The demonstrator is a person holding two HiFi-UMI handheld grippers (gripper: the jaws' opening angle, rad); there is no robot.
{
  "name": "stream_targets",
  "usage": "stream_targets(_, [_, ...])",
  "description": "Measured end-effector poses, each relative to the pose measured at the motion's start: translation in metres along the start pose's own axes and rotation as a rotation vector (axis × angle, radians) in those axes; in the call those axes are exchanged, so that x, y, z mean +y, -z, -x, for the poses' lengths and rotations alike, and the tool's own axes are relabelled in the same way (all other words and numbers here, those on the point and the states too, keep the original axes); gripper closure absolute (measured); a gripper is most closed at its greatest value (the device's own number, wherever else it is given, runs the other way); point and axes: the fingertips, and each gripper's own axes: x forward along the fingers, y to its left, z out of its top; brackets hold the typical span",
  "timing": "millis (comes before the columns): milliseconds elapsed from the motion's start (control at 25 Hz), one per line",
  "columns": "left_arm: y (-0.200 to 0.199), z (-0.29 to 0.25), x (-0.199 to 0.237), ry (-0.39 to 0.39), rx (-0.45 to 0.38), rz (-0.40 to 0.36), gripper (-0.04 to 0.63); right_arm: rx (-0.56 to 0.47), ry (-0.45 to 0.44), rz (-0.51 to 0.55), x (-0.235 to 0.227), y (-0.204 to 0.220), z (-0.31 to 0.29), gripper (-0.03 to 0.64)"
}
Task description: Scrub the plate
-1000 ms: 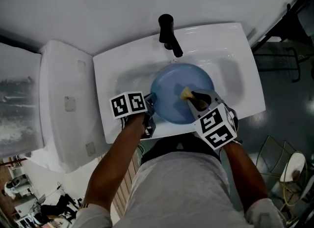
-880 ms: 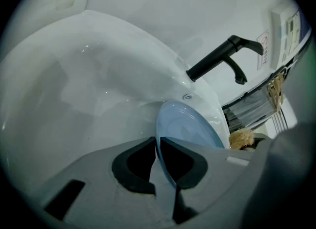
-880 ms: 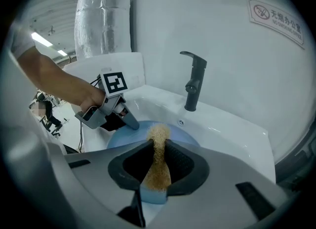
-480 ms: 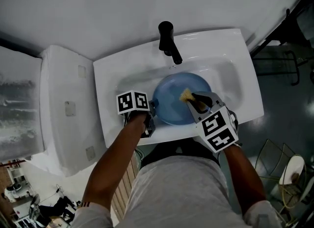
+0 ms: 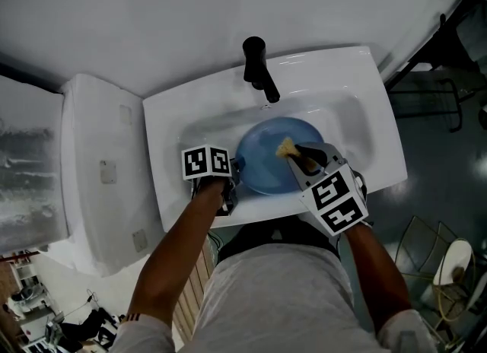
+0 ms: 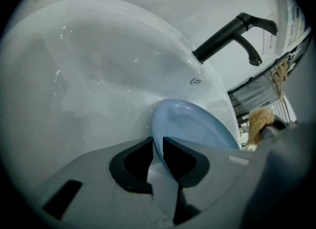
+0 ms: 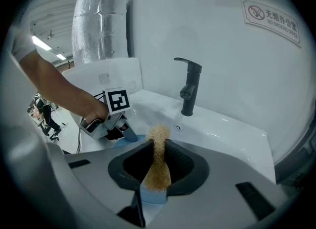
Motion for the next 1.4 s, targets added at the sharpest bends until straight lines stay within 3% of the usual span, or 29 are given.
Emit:
stream_targets(560, [-0.007,0.038,-0.007,-0.003,-0.097,-0.121,0.44,-0.042,0.028,-0.014,-0.01,-0.011,0.011,0.554])
stream_targets(720, [-0.022,0.069,-0.016,0.002,-0.219,-0.167,0.44,-0.095,0.037,-0.01,-0.017,-0.022,0.02,0.554])
stream_targets(920, [-0.046,0.116,-0.05,0.078,-0.396,-0.237,0.458,-0.193,0.038,-0.017,-0.025,-0.047,0.035,0.554])
stream_targets(1160, [-0.069,0.178,-0.114,0.243,-0.653,-0.44,0.511,-0.392,-0.039,-0.113,-0.024,-0.087,0.061,0.554])
stream_targets(1400, [-0.07,0.22,-0.157,0.29,-0.806,-0.616,0.54,-0.57,-0.115,-0.136,-0.013,-0.122,0.092,0.554])
